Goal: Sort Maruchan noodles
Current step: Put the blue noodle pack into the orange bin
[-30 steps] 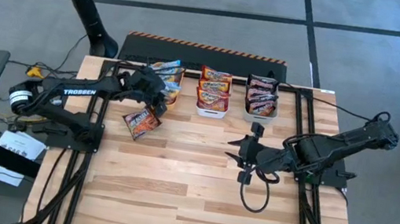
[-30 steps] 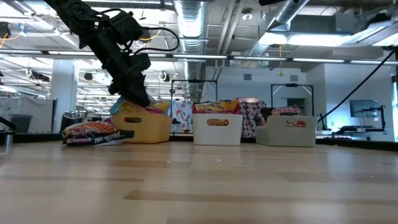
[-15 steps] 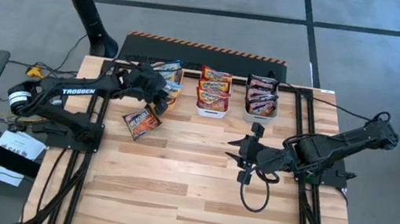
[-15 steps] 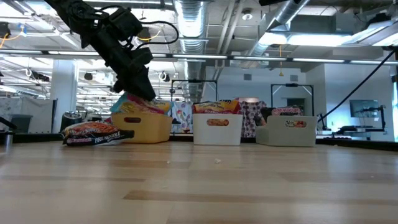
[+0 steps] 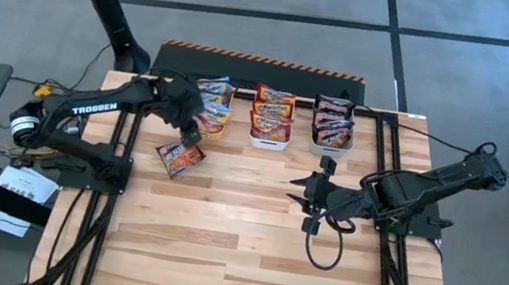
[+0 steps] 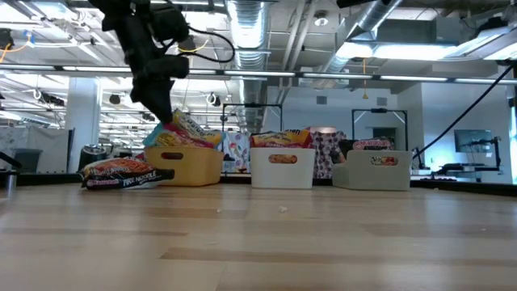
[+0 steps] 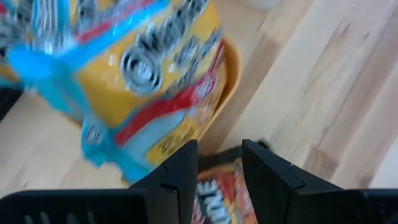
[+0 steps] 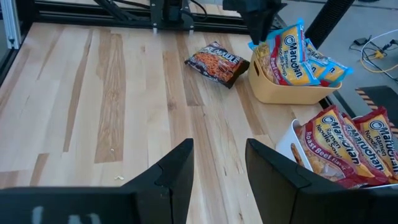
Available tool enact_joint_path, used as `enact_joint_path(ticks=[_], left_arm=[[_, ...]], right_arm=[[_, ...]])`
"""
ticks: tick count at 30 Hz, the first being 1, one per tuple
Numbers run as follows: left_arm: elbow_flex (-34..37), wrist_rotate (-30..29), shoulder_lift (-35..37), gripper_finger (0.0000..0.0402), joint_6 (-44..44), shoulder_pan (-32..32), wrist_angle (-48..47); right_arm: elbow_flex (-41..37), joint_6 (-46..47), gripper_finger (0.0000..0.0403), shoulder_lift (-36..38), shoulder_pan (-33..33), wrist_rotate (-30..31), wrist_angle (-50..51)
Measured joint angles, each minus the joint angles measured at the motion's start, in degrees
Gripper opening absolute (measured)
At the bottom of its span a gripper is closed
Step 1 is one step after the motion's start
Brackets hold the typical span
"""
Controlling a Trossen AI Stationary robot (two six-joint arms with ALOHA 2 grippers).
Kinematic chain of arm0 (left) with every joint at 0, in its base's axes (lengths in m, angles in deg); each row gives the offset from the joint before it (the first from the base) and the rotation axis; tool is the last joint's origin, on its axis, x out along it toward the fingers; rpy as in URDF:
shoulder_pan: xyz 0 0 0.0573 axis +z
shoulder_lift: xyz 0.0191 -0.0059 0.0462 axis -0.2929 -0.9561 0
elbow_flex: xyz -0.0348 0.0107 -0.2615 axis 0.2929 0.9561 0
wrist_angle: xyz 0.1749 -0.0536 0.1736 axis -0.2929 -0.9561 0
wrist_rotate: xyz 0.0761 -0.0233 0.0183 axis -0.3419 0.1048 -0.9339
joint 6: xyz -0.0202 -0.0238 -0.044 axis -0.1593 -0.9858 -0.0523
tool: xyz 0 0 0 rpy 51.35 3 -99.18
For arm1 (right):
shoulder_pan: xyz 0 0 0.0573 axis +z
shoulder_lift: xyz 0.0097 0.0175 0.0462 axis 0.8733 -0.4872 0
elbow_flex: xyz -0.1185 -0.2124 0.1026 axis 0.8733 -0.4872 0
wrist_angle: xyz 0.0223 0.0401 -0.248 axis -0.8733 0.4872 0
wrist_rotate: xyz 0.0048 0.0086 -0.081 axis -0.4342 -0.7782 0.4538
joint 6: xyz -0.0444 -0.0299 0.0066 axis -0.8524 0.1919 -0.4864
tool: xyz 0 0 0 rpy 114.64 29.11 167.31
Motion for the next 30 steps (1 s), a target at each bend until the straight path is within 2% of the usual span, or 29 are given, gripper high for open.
enact_joint_path(ticks=[8, 17, 23, 30], left_arm=[[0.04, -3.07, -0.96, 0.011, 0.05, 2.11, -2.98], [0.03, -2.75, -6.68, 0.011, -0.38, 4.35, -2.16], [-0.17, -2.92, -10.84, 0.011, -0.38, 4.45, 1.83], [-0.19, -1.13, -11.85, 0.011, -0.54, 5.33, 3.03]], right_arm=[[0.0, 0.0, 0.0168, 0.0, 0.02, -0.02, -0.08], [0.0, -0.05, 0.0168, 0.0, 0.02, -0.03, -0.03], [0.0, -0.13, 0.0168, -0.02, 0.02, -0.04, 0.19], [0.0, -0.13, 0.0168, -0.02, 0.02, -0.04, 0.32]])
